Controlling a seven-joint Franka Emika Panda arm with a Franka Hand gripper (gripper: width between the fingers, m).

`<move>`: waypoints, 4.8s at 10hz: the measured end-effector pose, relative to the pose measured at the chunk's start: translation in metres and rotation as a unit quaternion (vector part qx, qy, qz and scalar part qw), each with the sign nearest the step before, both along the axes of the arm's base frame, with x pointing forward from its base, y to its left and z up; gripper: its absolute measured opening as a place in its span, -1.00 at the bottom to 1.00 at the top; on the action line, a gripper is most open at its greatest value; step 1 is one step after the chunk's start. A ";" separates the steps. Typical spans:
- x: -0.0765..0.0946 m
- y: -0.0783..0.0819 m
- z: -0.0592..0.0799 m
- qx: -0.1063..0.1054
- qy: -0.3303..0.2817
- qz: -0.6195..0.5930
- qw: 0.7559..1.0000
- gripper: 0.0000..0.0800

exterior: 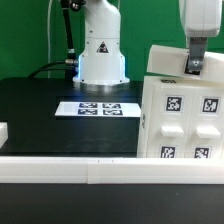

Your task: Assemble cabinet

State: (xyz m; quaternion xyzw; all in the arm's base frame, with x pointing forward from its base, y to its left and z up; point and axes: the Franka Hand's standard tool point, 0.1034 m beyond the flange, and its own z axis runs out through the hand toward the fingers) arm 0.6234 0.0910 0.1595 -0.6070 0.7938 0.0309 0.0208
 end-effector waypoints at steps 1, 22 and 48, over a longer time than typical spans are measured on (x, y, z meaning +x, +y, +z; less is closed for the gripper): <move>0.002 0.001 0.000 0.009 -0.003 -0.021 1.000 0.40; 0.016 0.010 0.031 0.019 -0.067 0.741 0.667 0.99; -0.005 -0.002 -0.005 -0.008 -0.042 0.930 0.365 0.42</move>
Offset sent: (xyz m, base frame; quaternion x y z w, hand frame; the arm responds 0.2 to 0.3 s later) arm -0.0031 0.0000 0.0120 -0.0038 -0.0355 -0.0432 0.9984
